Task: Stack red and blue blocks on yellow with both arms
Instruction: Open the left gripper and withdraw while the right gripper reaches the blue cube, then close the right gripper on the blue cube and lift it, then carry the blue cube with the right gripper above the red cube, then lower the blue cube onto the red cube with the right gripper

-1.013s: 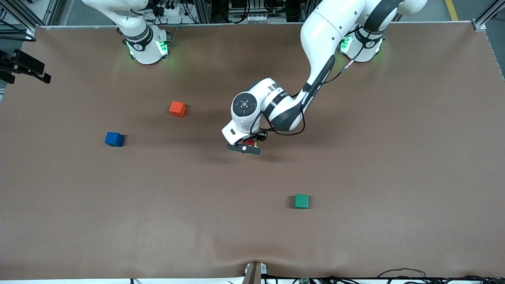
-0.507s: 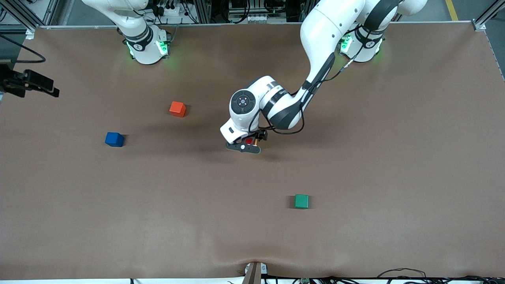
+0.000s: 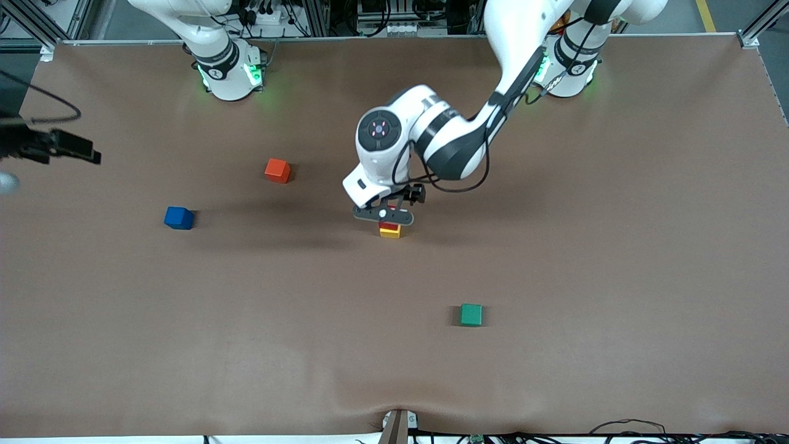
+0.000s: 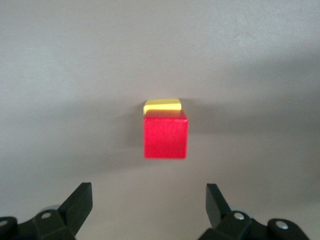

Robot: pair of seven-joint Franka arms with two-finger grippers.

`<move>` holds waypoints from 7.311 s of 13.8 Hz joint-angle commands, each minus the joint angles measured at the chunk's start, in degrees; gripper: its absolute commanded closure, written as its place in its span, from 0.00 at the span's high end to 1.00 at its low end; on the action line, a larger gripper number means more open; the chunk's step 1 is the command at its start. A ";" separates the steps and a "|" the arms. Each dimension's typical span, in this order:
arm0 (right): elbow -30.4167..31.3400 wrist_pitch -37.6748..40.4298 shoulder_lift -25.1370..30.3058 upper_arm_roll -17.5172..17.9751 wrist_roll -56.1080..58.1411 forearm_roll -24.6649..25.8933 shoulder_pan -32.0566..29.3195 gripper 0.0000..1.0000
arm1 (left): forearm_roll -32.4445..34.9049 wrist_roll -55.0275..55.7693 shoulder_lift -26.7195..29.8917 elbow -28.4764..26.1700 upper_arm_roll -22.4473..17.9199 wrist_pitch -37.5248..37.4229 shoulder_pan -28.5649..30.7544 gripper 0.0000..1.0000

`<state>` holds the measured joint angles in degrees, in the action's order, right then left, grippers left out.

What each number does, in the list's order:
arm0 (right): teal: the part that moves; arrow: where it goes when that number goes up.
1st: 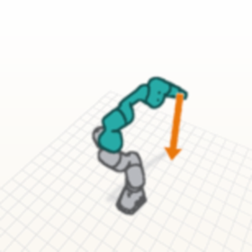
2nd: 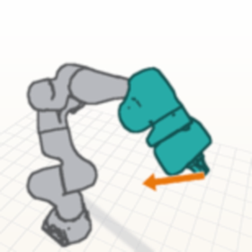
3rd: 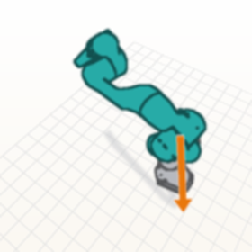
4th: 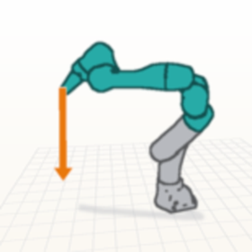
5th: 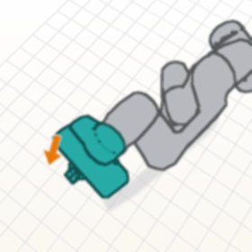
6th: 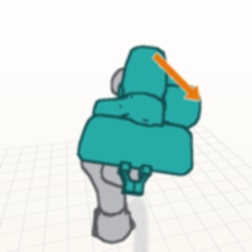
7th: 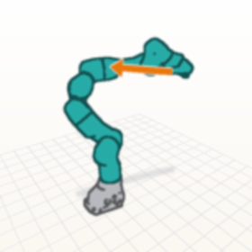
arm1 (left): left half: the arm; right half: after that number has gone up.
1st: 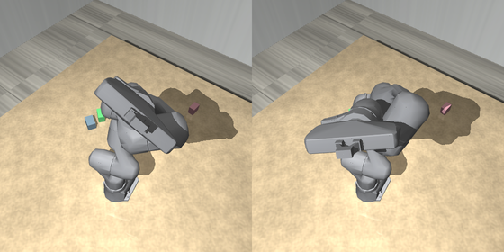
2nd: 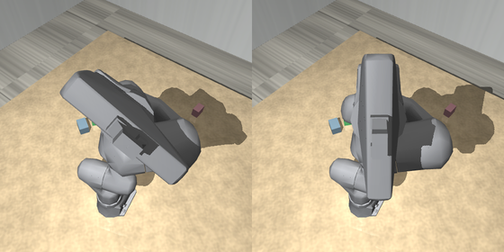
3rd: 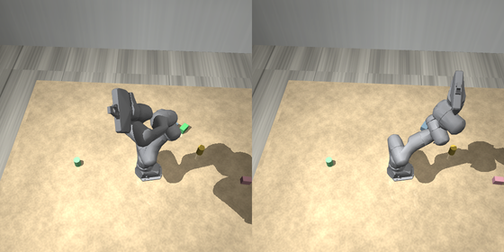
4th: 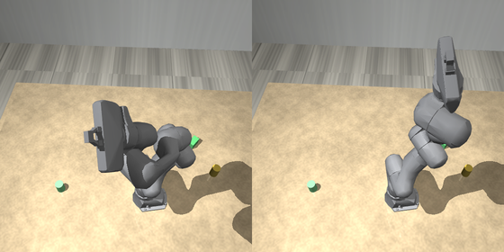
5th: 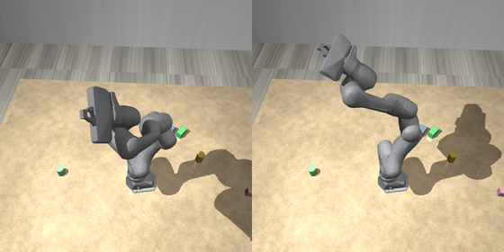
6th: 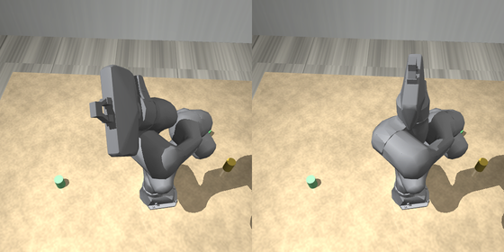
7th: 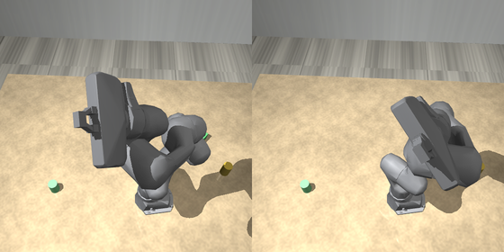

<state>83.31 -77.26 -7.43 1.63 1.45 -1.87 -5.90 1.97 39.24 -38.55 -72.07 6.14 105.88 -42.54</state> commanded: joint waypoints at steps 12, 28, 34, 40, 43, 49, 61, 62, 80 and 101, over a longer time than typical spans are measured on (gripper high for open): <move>17.21 -20.36 -7.77 0.74 0.39 0.11 -4.29 1.00 | 0.23 -16.63 19.73 -1.58 -0.34 -23.26 25.81 1.00; 40.43 -52.71 -11.29 0.74 7.16 0.20 -7.37 1.00 | -0.39 -40.04 40.38 -12.65 0.36 -28.09 49.04 1.00; 43.33 -56.76 -12.34 0.74 7.16 -0.07 -7.20 1.00 | -0.91 -32.76 42.42 -14.24 2.29 -25.99 48.87 1.00; 43.60 -56.86 -13.04 0.74 8.22 -0.15 -7.72 0.40 | -0.56 -29.31 42.68 -16.96 4.14 -23.79 49.04 1.00; 43.51 -56.68 -13.13 0.74 8.30 -0.42 -7.81 0.00 | -0.65 -29.31 43.46 -17.66 4.23 -23.79 49.04 1.00; 41.41 -51.52 -12.87 0.91 9.09 -0.51 -7.46 0.00 | -0.83 -30.80 45.40 -18.11 4.23 -24.40 48.96 1.00; 16.11 -16.01 -9.97 5.04 5.52 -3.57 -1.75 0.00 | -1.27 -34.05 45.84 -17.75 5.37 -26.24 48.52 1.00; 13.74 -13.81 -10.06 5.04 3.32 -4.28 -0.96 0.00 | -1.27 -34.15 45.93 -18.01 5.72 -26.42 48.60 1.00; -9.57 -17.37 -17.34 4.87 -37.92 -9.73 32.43 0.00 | -1.27 -35.46 46.90 -21.00 6.08 -23.62 48.96 1.00; -15.81 -25.48 -33.96 4.87 -47.94 -9.91 37.98 0.00 | -1.18 -35.38 45.58 -21.27 6.16 -19.66 48.52 1.00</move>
<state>69.79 -102.88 -39.87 6.38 -45.80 -10.88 31.69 1.82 4.72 6.56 -93.10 12.24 85.65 5.82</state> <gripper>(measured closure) 0.445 0.000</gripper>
